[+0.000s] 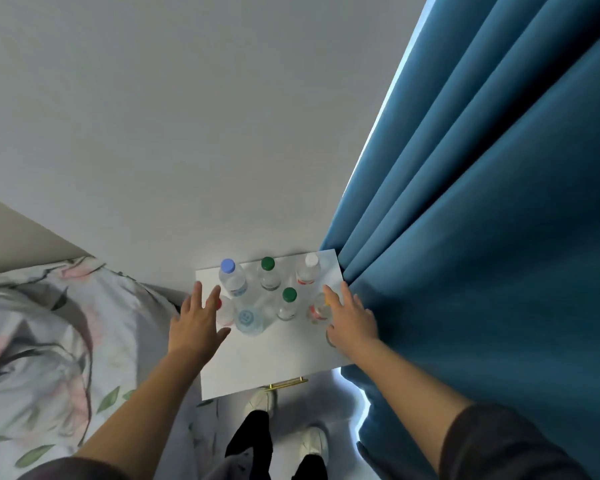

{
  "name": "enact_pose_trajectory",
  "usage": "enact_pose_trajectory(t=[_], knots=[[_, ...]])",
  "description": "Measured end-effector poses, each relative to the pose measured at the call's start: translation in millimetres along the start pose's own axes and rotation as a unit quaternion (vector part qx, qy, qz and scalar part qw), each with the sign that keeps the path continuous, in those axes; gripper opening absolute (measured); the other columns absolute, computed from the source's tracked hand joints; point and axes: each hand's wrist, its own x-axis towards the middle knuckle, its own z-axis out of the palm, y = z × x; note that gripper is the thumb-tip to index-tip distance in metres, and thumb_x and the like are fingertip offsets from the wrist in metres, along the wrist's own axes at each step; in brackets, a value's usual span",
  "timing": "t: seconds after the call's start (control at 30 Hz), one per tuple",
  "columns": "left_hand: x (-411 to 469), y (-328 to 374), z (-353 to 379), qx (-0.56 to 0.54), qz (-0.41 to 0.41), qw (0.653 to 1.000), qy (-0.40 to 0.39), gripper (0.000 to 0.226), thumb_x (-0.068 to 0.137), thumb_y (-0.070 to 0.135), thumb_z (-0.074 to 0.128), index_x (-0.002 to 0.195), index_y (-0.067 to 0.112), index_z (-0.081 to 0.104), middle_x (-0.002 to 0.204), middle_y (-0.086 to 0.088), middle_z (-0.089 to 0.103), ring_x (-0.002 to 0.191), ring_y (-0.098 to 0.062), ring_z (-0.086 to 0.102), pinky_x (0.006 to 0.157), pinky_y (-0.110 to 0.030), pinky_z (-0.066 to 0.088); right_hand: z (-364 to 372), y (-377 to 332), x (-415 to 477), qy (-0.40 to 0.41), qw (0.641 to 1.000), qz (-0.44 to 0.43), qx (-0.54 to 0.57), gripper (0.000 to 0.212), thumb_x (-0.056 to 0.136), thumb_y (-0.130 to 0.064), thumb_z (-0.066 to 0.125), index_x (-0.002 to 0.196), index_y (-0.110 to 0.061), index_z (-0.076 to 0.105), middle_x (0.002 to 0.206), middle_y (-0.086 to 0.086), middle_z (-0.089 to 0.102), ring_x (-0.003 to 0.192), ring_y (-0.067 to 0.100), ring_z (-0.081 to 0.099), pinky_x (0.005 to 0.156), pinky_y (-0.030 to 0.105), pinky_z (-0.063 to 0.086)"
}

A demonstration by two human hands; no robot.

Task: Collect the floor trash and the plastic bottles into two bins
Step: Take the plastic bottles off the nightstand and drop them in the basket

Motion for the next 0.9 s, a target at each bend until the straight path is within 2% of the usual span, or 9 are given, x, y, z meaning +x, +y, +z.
enact_pose_trajectory(t=[0.1,0.27,0.5,0.63,0.73,0.9], knots=[[18.5,-9.4,2.1,-0.008,0.014,0.999,-0.051,0.078,0.086,0.042,0.062,0.148,0.026,0.018,0.157,-0.009,0.004,0.132,-0.03,0.039,0.096,-0.04,0.047,4.0,-5.4,17.9,-0.018,0.999,0.021,0.016,0.06,0.094,-0.028,0.046,0.147,-0.03,0.017,0.147,0.008,0.024,0.124,0.033,0.039,0.096,0.043,0.041],[37.1,-18.1,12.2,-0.034,0.037,0.996,-0.073,0.062,0.089,0.034,0.061,0.142,0.025,0.031,0.154,-0.006,0.016,0.122,-0.026,0.05,0.085,-0.036,0.051,8.0,-9.2,38.7,-0.007,0.999,0.033,0.031,0.045,0.094,-0.015,0.041,0.138,-0.022,0.035,0.129,0.011,0.043,0.115,0.032,0.047,0.093,0.04,0.043],[49.8,-29.1,25.4,-0.052,0.068,0.994,-0.062,0.046,0.087,0.025,0.064,0.129,0.019,0.047,0.126,-0.004,0.044,0.097,-0.024,0.06,0.071,-0.036,0.054,16.5,-12.8,49.2,0.007,0.998,0.043,0.039,0.027,0.094,-0.013,0.043,0.12,-0.016,0.049,0.116,0.009,0.048,0.1,0.029,0.053,0.08,0.037,0.047],[54.0,-30.1,32.4,-0.064,0.08,0.993,-0.059,0.034,0.087,0.013,0.062,0.12,0.011,0.054,0.115,-0.008,0.048,0.084,-0.027,0.062,0.067,-0.039,0.054,21.0,-15.2,50.0,0.018,0.999,0.042,0.028,0.021,0.094,-0.012,0.043,0.114,-0.013,0.049,0.113,0.009,0.047,0.094,0.028,0.055,0.072,0.033,0.043],[54.6,-29.5,32.7,-0.07,0.087,0.992,-0.052,0.023,0.086,0.007,0.06,0.108,0.005,0.058,0.106,-0.011,0.049,0.069,-0.032,0.057,0.059,-0.04,0.052,21.0,-17.3,48.4,0.027,0.998,0.046,0.034,0.015,0.094,-0.011,0.043,0.108,-0.012,0.048,0.111,0.01,0.047,0.091,0.029,0.055,0.07,0.034,0.044],[46.5,-30.3,19.4,-0.067,0.097,0.992,-0.039,0.021,0.087,0.008,0.058,0.108,0.005,0.057,0.104,-0.011,0.049,0.069,-0.032,0.057,0.062,-0.04,0.052,11.7,-24.3,29.7,0.047,0.996,0.049,0.054,0.014,0.093,-0.011,0.045,0.106,-0.012,0.049,0.11,0.01,0.047,0.09,0.03,0.056,0.07,0.036,0.047]])
